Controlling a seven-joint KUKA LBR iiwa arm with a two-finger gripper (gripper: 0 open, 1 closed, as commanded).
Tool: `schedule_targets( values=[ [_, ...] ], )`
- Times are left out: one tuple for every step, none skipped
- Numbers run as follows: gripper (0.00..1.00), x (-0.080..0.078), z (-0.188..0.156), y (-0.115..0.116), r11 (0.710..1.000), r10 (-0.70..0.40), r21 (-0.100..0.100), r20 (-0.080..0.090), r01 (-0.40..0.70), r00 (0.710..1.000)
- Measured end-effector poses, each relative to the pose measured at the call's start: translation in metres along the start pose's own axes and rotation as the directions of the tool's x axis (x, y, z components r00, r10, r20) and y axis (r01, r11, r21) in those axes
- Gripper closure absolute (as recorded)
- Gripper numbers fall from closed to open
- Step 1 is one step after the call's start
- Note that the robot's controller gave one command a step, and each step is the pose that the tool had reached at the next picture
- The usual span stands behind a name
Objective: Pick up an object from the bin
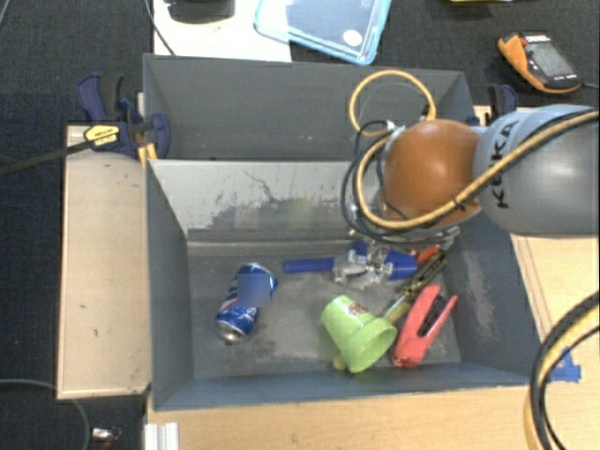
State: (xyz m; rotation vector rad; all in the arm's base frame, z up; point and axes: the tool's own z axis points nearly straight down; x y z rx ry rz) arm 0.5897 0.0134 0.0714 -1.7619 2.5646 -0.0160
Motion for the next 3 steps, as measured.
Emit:
schedule_targets(
  values=[
    [1.00, 0.015, -0.008, -0.004, 0.995, -0.104, 0.002, 0.003, 0.104, 0.995],
    [1.00, 0.050, -0.010, -0.010, 0.999, 0.049, -0.008, 0.002, -0.049, 0.999],
    [1.00, 0.054, -0.008, -0.010, 1.000, 0.024, -0.007, 0.001, -0.024, 1.000]
  ],
)
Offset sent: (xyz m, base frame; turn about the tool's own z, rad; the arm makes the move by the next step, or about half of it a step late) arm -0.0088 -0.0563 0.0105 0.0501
